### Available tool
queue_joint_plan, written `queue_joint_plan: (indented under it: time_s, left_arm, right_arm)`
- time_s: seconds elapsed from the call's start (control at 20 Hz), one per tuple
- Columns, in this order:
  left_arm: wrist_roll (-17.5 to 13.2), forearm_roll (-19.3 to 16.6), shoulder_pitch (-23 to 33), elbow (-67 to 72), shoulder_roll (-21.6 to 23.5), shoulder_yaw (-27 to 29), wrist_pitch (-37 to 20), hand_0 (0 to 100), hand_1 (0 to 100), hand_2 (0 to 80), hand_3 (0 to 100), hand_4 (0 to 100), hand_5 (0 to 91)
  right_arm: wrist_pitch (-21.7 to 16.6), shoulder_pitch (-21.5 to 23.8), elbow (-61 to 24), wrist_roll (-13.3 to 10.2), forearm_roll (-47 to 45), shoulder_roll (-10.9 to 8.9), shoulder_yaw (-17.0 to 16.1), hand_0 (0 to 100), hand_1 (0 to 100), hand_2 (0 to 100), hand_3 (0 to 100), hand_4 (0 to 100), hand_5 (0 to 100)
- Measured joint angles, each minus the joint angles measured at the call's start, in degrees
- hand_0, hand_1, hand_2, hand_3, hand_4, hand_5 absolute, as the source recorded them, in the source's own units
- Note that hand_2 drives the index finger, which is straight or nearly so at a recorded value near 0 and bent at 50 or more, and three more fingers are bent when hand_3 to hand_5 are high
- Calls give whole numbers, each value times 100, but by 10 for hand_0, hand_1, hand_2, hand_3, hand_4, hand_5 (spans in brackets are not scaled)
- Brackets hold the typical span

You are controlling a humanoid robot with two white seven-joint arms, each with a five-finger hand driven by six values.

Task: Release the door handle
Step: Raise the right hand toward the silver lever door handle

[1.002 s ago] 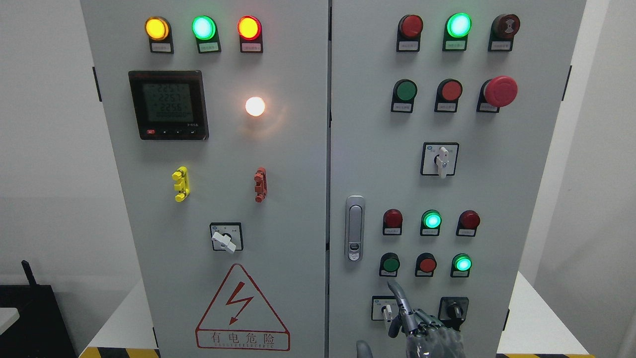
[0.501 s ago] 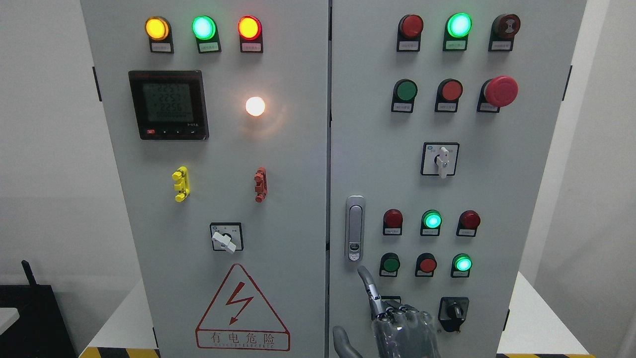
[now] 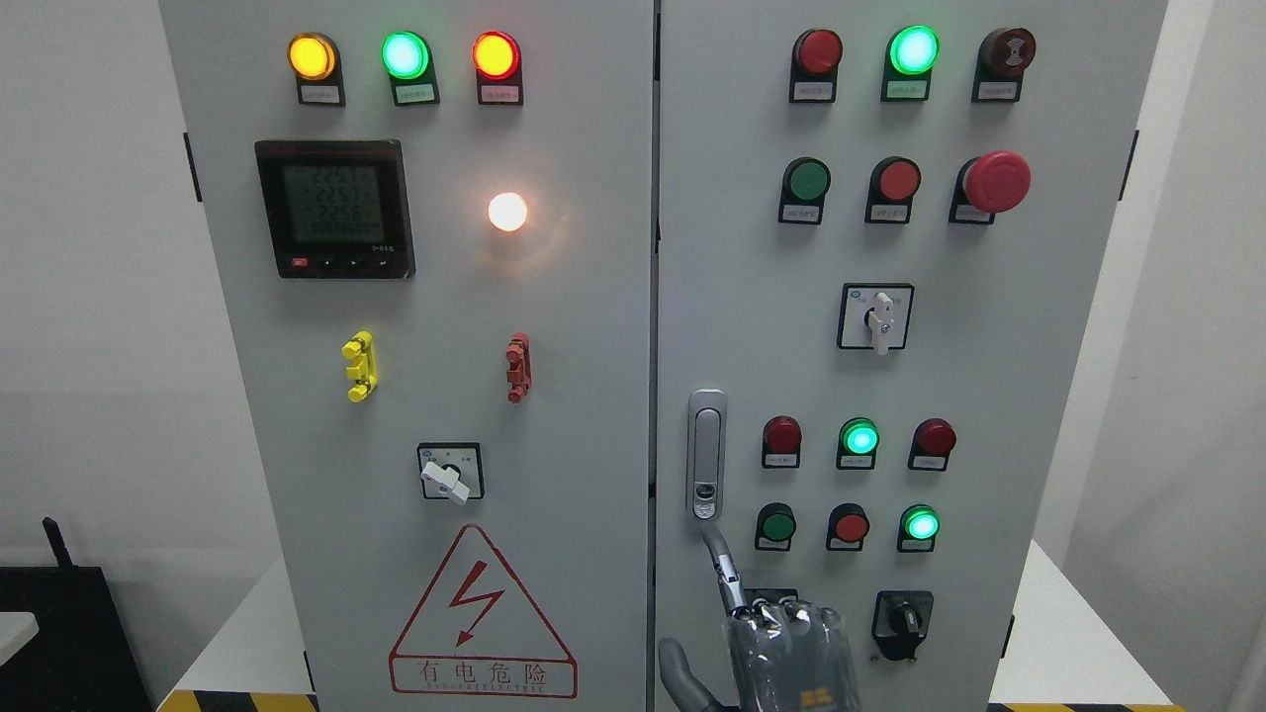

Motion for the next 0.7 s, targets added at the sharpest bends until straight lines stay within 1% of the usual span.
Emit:
queue_joint_plan:
  time_s: [0.3, 0.7]
  left_arm:
    - [0, 0, 0, 0, 0, 0, 0, 120, 389, 0, 0, 0, 0]
    - [0, 0, 0, 0, 0, 0, 0, 120, 389, 0, 0, 0, 0]
  right_arm:
    - [28, -106, 112, 97, 26, 24, 17, 338, 438, 0, 1000, 1000, 1000]
    - [29, -256, 274, 108, 25, 43, -4, 339, 438, 0, 1000, 1000, 1000]
